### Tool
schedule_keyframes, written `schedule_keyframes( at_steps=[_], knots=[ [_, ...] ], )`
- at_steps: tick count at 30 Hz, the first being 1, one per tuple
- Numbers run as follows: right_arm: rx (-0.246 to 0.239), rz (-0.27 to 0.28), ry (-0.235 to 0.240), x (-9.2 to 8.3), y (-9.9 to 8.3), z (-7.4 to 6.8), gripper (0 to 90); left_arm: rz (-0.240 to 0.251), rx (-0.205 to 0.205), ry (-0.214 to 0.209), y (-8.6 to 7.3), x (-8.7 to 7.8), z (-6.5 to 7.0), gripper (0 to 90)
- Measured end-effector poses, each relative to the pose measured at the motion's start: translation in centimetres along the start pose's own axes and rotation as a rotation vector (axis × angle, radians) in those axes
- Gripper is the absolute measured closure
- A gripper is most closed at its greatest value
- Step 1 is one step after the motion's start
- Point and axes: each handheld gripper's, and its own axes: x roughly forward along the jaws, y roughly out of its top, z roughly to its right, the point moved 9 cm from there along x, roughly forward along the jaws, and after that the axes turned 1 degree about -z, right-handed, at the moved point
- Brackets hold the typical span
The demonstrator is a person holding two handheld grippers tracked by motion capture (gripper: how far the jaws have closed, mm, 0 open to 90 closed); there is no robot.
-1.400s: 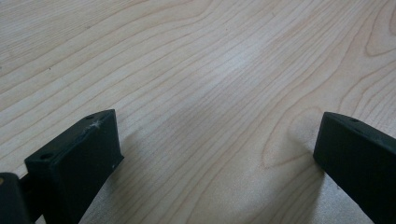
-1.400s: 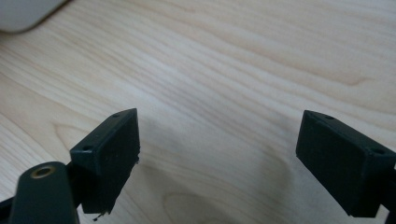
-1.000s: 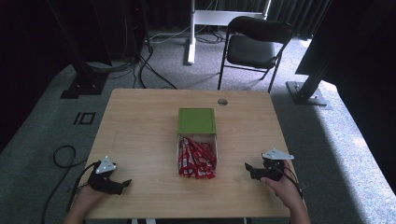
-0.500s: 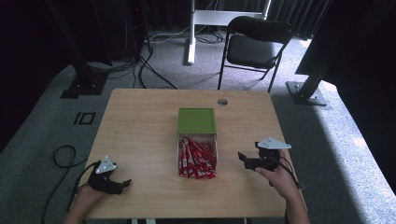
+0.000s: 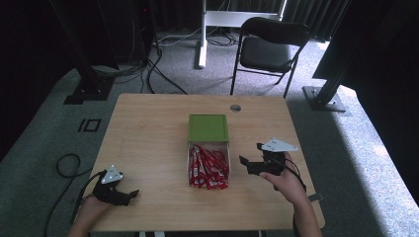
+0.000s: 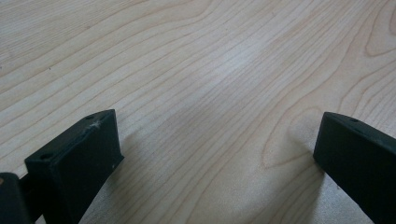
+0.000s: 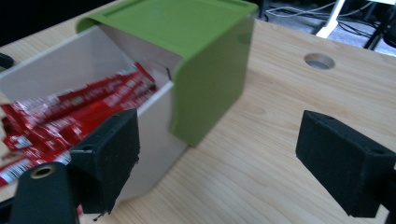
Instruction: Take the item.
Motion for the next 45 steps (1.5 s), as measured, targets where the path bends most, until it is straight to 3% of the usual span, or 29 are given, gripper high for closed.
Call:
schedule_keyframes(
  at_steps=[8, 28, 45],
  knots=[
    [-0.032, 0.024, 0.053, 1.2, 1.6, -2.3, 14.1, 0.001, -0.001, 0.000, 0.0, 0.0, 0.0, 1.5],
    [-0.067, 0.043, 0.153, 3.4, 3.7, -7.1, 16.5, 0.001, -0.001, 0.000, 0.0, 0.0, 0.0, 1.5],
    [-0.101, -0.004, 0.205, 6.4, 3.6, -11.2, 19.3, 0.002, -0.001, 0.000, 0.0, 0.0, 0.0, 1.5]
  ],
)
